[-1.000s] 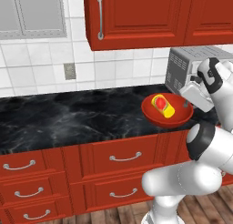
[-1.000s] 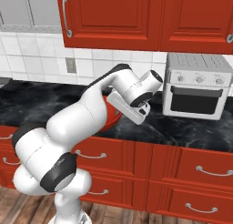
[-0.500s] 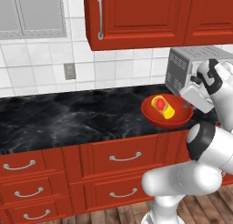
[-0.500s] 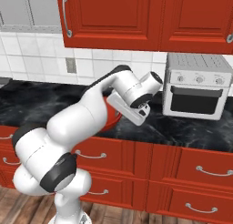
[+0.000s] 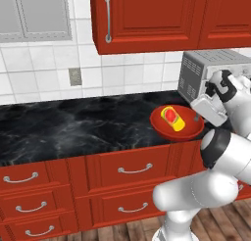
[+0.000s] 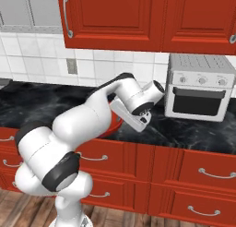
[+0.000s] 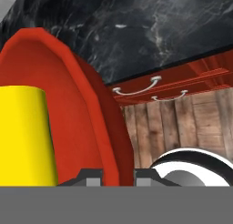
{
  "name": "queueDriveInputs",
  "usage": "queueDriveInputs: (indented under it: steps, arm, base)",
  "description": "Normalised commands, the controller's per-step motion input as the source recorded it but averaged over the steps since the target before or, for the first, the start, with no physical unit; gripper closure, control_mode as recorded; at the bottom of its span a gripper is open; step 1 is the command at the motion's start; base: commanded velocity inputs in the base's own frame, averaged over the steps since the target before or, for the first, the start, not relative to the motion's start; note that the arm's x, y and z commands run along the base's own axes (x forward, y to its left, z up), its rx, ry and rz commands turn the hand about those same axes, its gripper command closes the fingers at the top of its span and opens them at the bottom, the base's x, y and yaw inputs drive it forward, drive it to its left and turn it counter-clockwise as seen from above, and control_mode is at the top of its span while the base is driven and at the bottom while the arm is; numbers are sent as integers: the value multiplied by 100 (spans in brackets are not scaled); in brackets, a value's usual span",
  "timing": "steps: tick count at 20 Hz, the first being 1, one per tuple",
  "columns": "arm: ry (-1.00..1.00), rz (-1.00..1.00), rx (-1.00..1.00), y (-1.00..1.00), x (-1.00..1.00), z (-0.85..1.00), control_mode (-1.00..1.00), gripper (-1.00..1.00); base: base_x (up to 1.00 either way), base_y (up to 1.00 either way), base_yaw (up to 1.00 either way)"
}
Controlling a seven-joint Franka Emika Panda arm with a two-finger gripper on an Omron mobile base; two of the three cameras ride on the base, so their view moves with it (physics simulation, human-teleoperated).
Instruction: Place the cup inside the bowl on the dining table and move the bowl to any counter.
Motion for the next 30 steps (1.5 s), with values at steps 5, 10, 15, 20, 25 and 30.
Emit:
queueDriveInputs:
  steps: [5,10,15,20,25,30]
  arm:
    - [-4,0,2,8,16,-1,-100,100]
    - [-8,-3,0,35,49,0,-100,100]
    - [0,-7,0,56,51,0,-100,100]
    - [7,-8,0,59,36,-1,-100,100]
    - [12,-9,-1,45,19,-12,-100,100]
    - [16,-14,-2,29,13,-17,-100,100]
  base:
    - [0,0,0]
    - [0,0,0]
    - [0,0,0]
    - [0,0,0]
    - [0,0,0]
    - [0,0,0]
